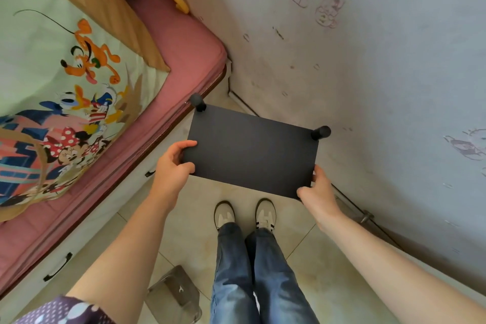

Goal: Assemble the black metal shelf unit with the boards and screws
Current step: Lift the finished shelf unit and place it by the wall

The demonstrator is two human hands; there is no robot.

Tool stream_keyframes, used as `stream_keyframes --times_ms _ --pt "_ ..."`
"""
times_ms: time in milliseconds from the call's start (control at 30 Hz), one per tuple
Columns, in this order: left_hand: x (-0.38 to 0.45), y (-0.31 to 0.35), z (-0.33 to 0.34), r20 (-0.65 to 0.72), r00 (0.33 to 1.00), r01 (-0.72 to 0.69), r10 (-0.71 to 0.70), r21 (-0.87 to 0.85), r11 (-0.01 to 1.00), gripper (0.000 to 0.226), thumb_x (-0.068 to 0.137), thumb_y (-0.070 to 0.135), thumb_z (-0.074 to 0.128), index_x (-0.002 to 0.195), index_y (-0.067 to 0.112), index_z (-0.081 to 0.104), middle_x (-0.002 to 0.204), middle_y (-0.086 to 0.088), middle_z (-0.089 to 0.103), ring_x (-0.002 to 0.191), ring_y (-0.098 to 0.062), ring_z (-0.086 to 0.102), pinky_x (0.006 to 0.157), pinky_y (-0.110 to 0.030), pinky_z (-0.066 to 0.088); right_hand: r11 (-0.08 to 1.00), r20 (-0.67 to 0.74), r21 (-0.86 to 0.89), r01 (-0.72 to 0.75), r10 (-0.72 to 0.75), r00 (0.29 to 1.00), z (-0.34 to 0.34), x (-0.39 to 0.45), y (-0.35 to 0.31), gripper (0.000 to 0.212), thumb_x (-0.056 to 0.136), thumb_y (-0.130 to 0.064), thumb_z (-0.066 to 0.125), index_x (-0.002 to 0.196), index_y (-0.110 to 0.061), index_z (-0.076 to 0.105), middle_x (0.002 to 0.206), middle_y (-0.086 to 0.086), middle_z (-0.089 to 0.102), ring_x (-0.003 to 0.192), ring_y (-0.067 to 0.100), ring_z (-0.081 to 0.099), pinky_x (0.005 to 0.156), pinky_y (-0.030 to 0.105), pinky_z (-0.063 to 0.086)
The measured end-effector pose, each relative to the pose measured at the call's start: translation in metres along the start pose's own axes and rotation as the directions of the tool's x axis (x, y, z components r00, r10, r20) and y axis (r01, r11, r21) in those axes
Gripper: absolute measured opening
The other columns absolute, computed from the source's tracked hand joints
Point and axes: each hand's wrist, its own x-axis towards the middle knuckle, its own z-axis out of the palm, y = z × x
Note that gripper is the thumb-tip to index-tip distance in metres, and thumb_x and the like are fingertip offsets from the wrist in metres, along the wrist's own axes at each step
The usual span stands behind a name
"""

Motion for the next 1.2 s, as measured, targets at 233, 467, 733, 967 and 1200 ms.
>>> stream_keyframes --times_ms 233,467,733,967,1200 --pt "-0.011 -0.014 0.011 -0.213 0.977 -0.029 -0.007 -0.164 0.986 0.060 0.089 -0.019 0.049 0.121 0.031 0.052 0.137 0.008 0.060 0.127 -0.006 0.055 0.088 -0.024 0.050 0.993 0.022 0.015 -0.116 0.116 0.993 -0.019 0.017 -0.016 0.041 0.094 -0.008 0.061 0.132 -0.014 0.049 0.124 0.008 0.060 0.100 0.021 0.061 0.074 0.038 0.054" --pt "-0.016 -0.015 0.025 -0.408 0.896 0.083 -0.177 -0.237 0.968 0.064 0.092 0.011 0.069 0.149 0.023 0.044 0.146 0.006 0.050 0.122 -0.008 0.053 0.098 -0.026 0.043 0.999 -0.051 0.035 0.005 -0.003 0.999 -0.044 0.045 -0.078 0.067 0.094 -0.034 0.064 0.149 -0.015 0.032 0.141 0.009 0.048 0.120 0.029 0.055 0.089 0.050 0.054" --pt "-0.019 -0.009 0.038 -0.370 0.860 0.153 -0.351 -0.469 0.870 0.057 0.093 0.002 0.061 0.147 0.017 0.048 0.114 -0.001 0.062 0.101 -0.014 0.062 0.093 -0.029 0.050 0.991 -0.010 -0.110 0.069 -0.071 0.997 -0.037 0.055 -0.083 0.029 0.098 -0.018 0.057 0.125 -0.008 0.059 0.119 0.013 0.060 0.107 0.032 0.061 0.087 0.049 0.057" --pt "0.012 0.021 0.041 -0.352 0.898 0.089 -0.263 -0.440 0.894 0.040 0.085 -0.006 0.052 0.115 0.017 0.068 0.115 -0.008 0.068 0.101 -0.018 0.065 0.088 -0.029 0.053 0.985 -0.072 -0.101 0.137 -0.145 0.987 -0.039 0.063 -0.086 0.020 0.098 -0.013 0.053 0.113 -0.009 0.066 0.108 0.012 0.061 0.100 0.037 0.063 0.082 0.052 0.059" --pt "0.053 0.063 0.045 -0.299 0.939 0.075 -0.171 -0.307 0.949 0.032 0.081 -0.003 0.056 0.100 0.020 0.069 0.121 -0.012 0.065 0.107 -0.024 0.060 0.103 -0.043 0.050 0.994 -0.149 0.068 0.091 -0.080 0.986 -0.039 0.070 -0.088 0.013 0.095 -0.010 0.056 0.097 -0.003 0.066 0.107 0.027 0.062 0.101 0.041 0.064 0.079 0.049 0.060"
